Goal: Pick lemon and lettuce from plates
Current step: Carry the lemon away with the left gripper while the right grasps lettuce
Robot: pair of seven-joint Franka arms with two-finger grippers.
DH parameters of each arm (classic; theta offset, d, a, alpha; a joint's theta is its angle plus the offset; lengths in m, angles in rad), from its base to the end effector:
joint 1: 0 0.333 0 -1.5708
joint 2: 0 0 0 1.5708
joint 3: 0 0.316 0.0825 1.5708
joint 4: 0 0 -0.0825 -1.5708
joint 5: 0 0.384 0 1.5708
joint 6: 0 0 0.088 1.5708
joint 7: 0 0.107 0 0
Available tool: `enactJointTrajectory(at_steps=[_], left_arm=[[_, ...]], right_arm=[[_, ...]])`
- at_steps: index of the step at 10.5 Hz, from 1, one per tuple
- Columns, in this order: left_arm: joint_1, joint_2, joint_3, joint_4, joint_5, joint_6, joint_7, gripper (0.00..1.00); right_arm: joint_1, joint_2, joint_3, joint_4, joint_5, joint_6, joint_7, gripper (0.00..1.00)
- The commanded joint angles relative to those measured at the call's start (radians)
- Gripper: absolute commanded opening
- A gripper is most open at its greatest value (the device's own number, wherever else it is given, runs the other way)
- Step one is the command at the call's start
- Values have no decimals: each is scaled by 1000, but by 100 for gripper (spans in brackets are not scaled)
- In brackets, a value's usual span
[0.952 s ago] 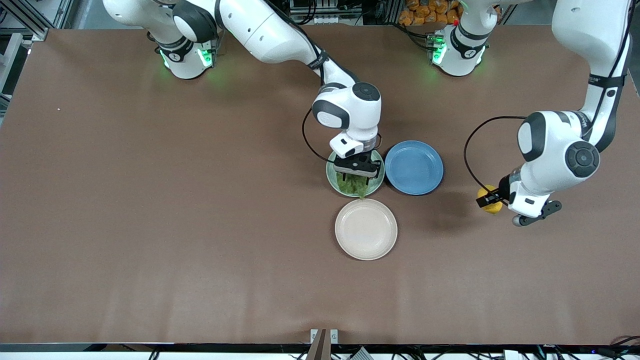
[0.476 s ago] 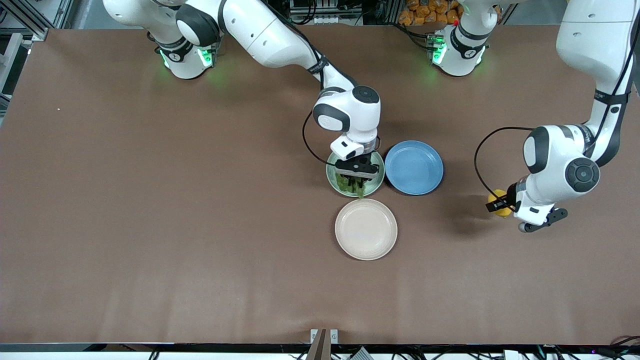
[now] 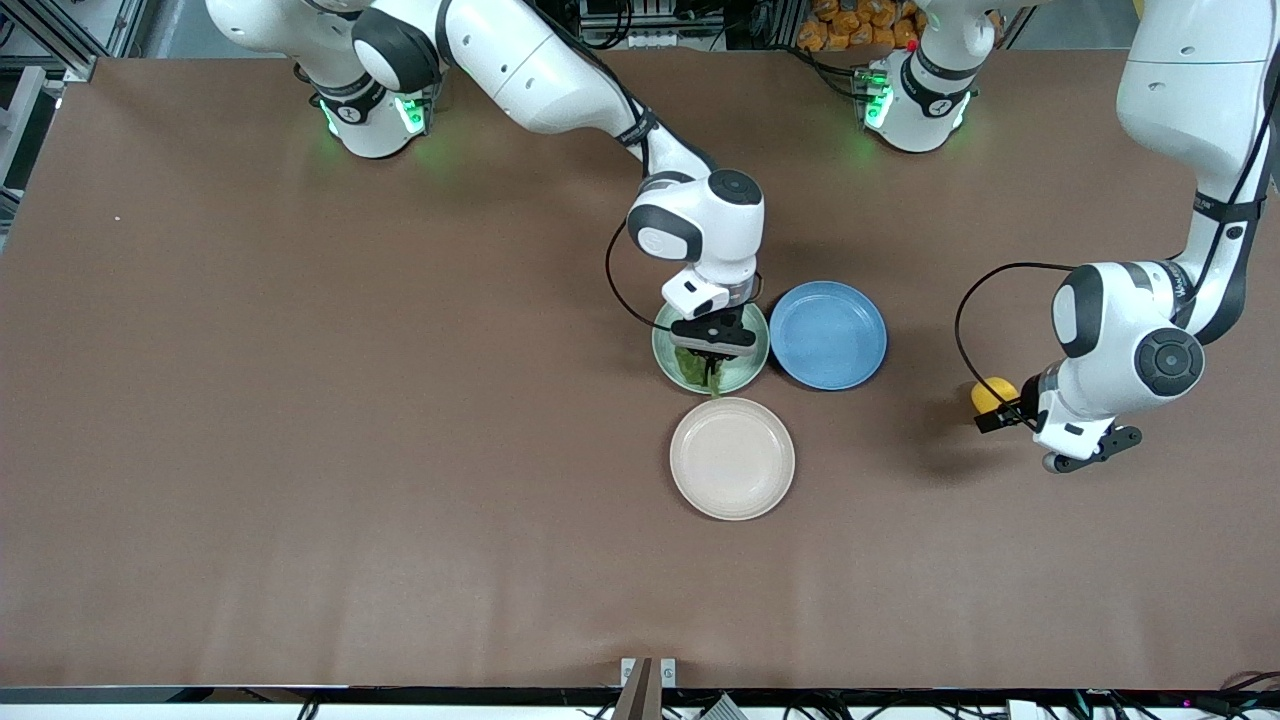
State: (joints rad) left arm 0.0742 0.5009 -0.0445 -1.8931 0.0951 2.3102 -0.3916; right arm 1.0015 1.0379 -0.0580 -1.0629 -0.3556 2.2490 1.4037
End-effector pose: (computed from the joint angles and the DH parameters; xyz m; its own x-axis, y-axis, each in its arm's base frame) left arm 0.6242 0.0217 0.2314 0.9338 0.3526 -0.0611 0.3482 -0.9346 -0.0721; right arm 0.4590 0.6443 0.2094 0.9082 -0.2147 0.3593 -0.2132 -0.9760 -0.0443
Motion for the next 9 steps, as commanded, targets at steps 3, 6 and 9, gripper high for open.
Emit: enactJointTrajectory(at_steps=[3,6,9], left_arm=[[-5,-88,-84,-32,20,-5,-38,100],[1,-221,-130,-132,17,-5,-50,100],[3,-373,-156,-230,9,-8,-87,100]], right_arm=[[-102,-232,70,-8,125,-188,-142,0],[-240,-404,69,-22,310,-332,-386,0],[-453,-569,76,-141,467,-436,-590,0]])
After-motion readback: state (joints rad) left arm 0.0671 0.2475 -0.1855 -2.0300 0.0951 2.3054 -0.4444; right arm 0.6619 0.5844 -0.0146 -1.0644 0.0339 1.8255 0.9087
